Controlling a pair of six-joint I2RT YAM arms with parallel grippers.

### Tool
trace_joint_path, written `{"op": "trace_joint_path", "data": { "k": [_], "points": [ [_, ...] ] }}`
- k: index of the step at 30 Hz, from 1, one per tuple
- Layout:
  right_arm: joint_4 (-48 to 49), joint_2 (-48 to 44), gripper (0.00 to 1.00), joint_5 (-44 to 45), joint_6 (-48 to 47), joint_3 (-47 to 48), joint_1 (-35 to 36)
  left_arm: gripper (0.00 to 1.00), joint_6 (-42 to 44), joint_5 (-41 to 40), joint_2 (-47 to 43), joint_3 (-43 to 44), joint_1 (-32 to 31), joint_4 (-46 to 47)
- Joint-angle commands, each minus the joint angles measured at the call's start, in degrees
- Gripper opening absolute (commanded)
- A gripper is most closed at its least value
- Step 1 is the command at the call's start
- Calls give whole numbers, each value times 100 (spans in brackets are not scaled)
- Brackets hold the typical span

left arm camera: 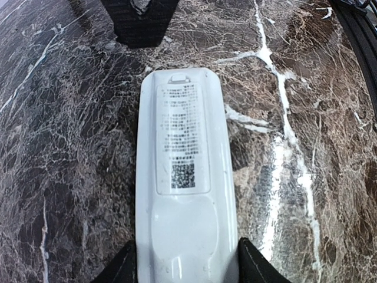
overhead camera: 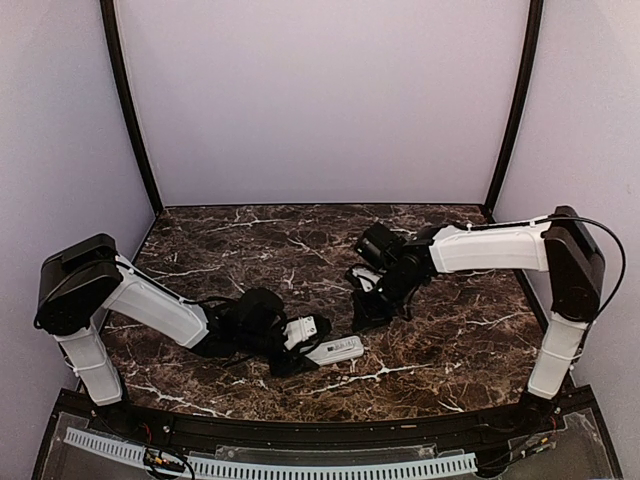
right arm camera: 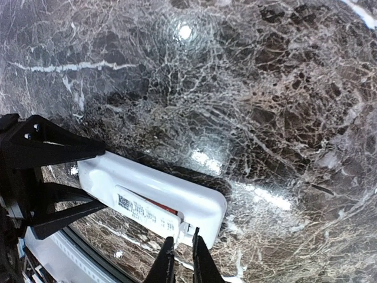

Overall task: Load the batteries into the remote control
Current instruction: Press the battery cover on the remote control.

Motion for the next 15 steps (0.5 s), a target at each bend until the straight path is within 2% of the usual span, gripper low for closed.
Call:
{"op": "trace_joint_path", "data": {
  "k": [1,9,15],
  "points": [
    [172,126,9,-295,13,-122,-12,51,25,98,-1,-35,13,-264],
    [311,202,13,-525,82,-292,-10,47,49,156,47,-26,11,-273],
    [324,281,10,-507,92,-284,-10,45,56,145,66,-9,7,-292]
  ]
}}
